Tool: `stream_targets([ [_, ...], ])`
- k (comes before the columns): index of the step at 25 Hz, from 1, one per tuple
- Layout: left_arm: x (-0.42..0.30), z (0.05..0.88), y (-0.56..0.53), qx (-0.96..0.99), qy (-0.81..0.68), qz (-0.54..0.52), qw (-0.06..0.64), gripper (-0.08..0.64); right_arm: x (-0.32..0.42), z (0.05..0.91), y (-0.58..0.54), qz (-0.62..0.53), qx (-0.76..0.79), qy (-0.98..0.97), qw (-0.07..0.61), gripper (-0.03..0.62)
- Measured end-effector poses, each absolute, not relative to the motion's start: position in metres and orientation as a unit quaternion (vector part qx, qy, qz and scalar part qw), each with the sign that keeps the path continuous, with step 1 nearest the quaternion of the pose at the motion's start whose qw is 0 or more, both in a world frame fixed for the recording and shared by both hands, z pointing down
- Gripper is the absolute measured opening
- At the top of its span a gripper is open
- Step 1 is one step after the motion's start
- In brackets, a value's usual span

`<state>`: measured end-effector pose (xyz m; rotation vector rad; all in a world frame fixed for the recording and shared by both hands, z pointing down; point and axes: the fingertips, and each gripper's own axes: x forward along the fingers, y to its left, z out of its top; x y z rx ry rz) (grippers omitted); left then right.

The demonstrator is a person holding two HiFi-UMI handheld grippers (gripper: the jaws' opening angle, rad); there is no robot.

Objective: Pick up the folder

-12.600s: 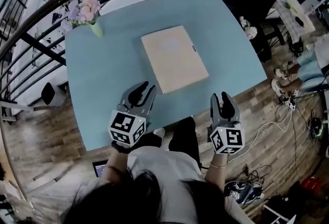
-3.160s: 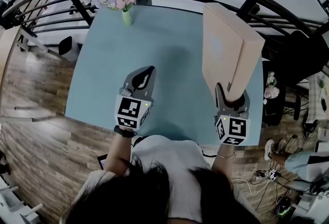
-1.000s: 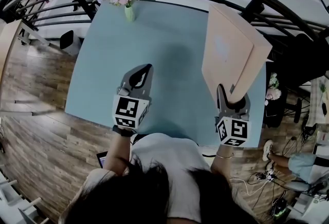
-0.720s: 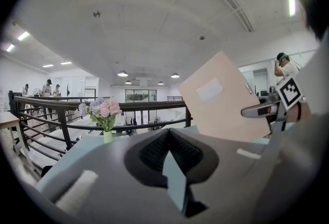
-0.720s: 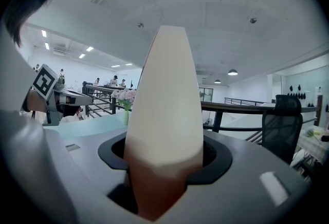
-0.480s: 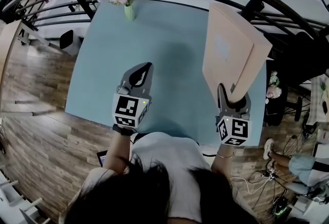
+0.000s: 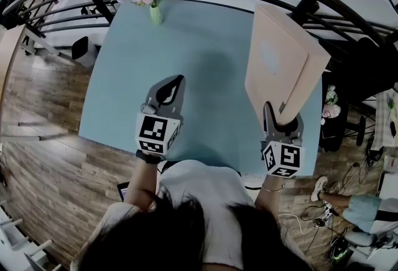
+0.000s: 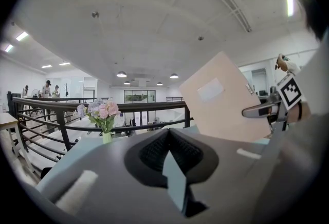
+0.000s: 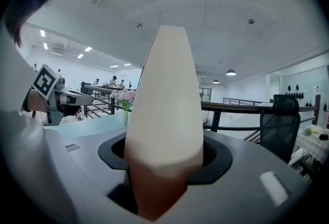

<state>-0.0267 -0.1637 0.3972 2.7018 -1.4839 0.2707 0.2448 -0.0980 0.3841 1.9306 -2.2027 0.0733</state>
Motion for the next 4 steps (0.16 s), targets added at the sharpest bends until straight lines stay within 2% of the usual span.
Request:
stream_targets([
  [4, -0.0273, 0.3987, -0.1645, 0.874, -0.478, 0.088, 0.024, 0.057, 0.2434, 0.3856, -0.0969, 0.022, 0.655, -0.748, 0.108, 0.265],
])
